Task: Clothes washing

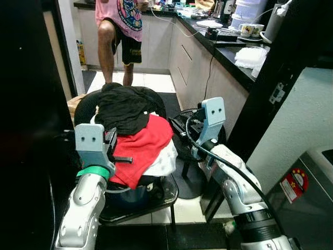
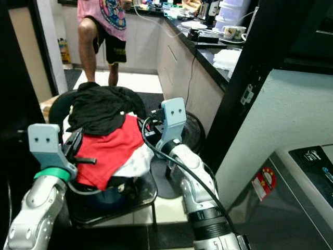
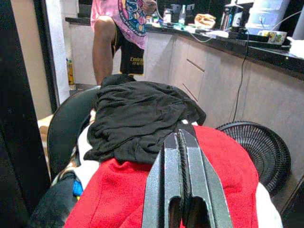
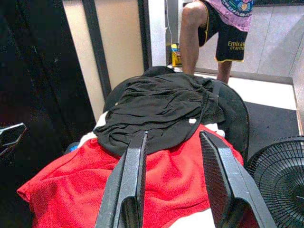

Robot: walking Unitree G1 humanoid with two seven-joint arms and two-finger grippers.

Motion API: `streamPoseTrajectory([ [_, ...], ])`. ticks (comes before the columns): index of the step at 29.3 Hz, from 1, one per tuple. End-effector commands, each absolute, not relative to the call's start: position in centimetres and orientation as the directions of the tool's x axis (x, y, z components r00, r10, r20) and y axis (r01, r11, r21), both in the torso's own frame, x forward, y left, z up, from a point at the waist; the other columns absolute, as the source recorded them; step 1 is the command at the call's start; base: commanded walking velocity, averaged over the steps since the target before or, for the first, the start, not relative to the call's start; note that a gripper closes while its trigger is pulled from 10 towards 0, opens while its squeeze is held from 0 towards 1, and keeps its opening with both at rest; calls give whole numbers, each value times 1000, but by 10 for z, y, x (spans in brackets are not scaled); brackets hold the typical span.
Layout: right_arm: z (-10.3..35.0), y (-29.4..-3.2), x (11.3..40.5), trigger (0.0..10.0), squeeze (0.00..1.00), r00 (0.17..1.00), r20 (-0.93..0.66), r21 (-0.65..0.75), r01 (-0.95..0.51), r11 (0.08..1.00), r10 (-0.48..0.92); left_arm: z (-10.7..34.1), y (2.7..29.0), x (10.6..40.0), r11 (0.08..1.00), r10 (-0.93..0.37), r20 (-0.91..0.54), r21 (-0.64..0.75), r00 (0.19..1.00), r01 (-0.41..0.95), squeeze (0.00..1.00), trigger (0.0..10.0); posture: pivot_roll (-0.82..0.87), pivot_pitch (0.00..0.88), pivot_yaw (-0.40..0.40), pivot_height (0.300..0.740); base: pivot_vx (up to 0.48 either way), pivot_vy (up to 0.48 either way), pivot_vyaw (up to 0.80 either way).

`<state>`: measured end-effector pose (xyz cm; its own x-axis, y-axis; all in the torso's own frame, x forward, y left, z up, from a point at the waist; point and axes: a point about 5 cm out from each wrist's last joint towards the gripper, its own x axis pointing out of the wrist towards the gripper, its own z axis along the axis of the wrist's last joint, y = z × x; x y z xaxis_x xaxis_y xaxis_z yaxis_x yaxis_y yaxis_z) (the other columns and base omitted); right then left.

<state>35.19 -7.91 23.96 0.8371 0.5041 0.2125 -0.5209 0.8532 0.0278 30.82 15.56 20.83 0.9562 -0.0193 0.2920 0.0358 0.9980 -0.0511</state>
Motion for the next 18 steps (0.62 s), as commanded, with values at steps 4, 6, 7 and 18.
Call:
streamPoseTrajectory([
  [4,237,-82,350,10000,0,838,198,-4,-519,855,509,206,153,311,998,-33,280,-49,959,49,0,10000,-8,29,-33,740,382,0,183],
  [6,237,-80,349,10000,0,830,197,-20,-528,849,521,206,153,311,998,-33,280,-45,959,48,0,10000,-6,30,-34,740,379,0,800],
  [7,237,-78,348,10000,0,824,198,-24,-537,843,530,207,152,311,998,-35,282,-47,959,50,0,10000,-7,28,-37,740,382,0,800],
  [18,235,-78,349,10000,0,842,194,4,-514,858,504,204,157,311,997,-31,273,-55,962,47,0,10000,-12,38,-33,740,380,0,65],
])
